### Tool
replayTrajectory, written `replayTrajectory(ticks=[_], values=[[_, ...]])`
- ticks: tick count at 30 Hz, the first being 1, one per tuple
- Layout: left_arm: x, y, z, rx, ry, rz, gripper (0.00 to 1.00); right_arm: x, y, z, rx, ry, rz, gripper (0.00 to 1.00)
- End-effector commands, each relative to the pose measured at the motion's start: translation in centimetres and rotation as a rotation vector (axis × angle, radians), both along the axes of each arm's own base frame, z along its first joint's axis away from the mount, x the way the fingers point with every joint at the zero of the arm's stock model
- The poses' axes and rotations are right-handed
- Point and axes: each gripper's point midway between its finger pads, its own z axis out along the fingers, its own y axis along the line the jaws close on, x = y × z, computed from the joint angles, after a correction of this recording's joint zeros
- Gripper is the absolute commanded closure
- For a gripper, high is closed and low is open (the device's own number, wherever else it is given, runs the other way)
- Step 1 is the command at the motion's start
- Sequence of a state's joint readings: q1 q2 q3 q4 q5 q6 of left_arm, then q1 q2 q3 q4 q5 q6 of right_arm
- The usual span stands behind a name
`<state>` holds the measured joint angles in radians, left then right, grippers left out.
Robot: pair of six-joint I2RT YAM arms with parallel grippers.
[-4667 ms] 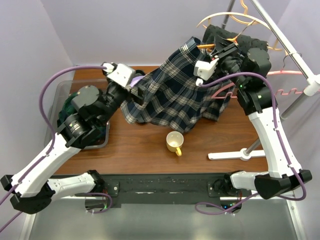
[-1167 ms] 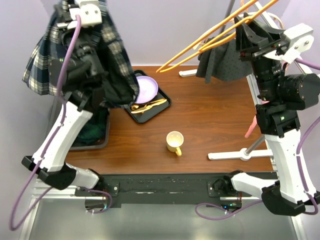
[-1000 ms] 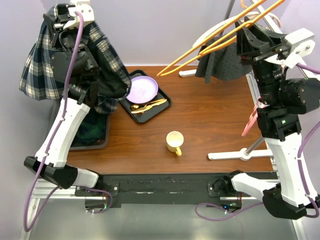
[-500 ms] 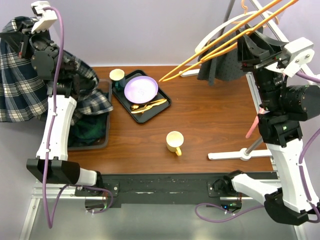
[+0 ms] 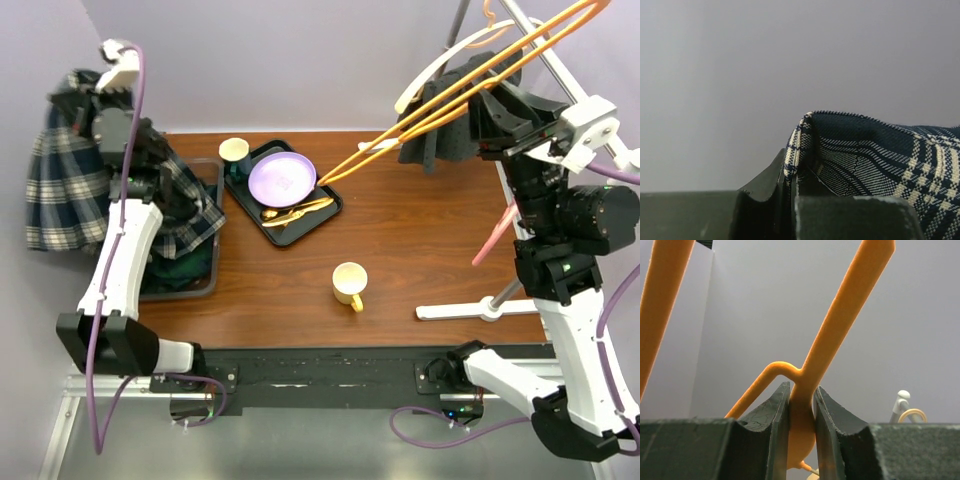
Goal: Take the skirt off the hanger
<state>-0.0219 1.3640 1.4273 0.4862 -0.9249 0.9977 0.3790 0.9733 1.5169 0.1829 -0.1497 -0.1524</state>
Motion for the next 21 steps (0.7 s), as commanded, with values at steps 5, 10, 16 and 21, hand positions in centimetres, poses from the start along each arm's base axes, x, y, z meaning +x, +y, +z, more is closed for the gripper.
replayTrajectory(ticks=[5,10,16,21], values=[[7.7,-4.9,-20.3,-0.592,0.099,-0.348,0.98,-0.4,0.6,-1.7,0.006,0.005,0.048,1.00],[8.2,-8.4,-28.5,-0.921,0.097,-0.527,0.88,-1.1,1.4,-4.7,0.020,0.065,0.132,1.00],[6.4,-6.3,-37.5,-1.078,0.139,-0.290,0.86,-1.1,0.7,-7.0,0.007,0.122,0.091,1.00],[5.8,-7.0,-41.6,-1.192,0.123,-0.233,0.69,-2.1,0.9,-6.8,-0.011,0.108,0.114,1.00]])
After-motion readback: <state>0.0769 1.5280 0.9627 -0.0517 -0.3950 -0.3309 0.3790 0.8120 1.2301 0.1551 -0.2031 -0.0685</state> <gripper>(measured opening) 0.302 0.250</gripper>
